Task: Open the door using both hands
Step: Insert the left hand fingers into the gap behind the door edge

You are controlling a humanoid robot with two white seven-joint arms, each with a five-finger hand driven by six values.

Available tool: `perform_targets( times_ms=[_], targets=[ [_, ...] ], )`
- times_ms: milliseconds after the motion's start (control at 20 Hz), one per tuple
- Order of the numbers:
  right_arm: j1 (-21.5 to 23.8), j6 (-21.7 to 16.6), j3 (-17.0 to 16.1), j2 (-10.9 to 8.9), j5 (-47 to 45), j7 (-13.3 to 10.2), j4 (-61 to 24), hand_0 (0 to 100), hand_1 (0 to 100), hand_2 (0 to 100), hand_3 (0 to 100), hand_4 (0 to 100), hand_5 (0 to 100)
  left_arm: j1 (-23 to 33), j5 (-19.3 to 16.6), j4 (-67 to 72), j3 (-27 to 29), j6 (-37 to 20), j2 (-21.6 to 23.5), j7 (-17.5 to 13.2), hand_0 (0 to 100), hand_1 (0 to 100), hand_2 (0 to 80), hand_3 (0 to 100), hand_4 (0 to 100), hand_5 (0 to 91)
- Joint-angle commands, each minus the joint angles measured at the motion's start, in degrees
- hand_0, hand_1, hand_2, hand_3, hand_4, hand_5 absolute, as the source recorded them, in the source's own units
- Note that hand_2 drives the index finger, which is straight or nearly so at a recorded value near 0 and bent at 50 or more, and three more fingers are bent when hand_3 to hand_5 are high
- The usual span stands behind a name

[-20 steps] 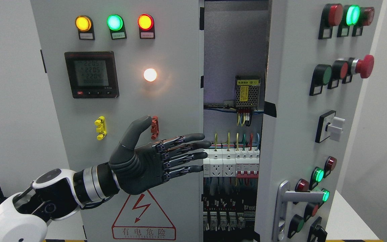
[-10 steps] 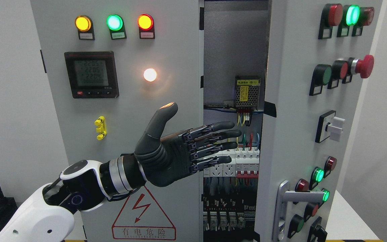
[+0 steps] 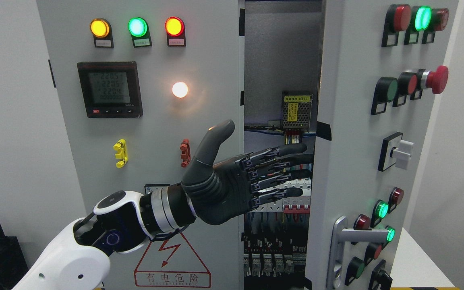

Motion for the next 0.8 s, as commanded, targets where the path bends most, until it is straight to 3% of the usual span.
perform_targets(
  times_ms=[0,751],
  targets=[
    [0.0,-0.01,0.0,0.0,0.0,0.01,0.0,0,0,0,0,0,0,-0.12,-1.16,-0.16,-1.28,0.05,-5.16,1.12,0,0,0.0,0,4,0.0],
    [0.0,-0.01,0.0,0.0,0.0,0.01,0.0,0,0,0,0,0,0,-1.17,-2.48,-0.42,-3.21,0.05,-10.08,2.88,0,0,0.0,0,4,0.0]
  ],
)
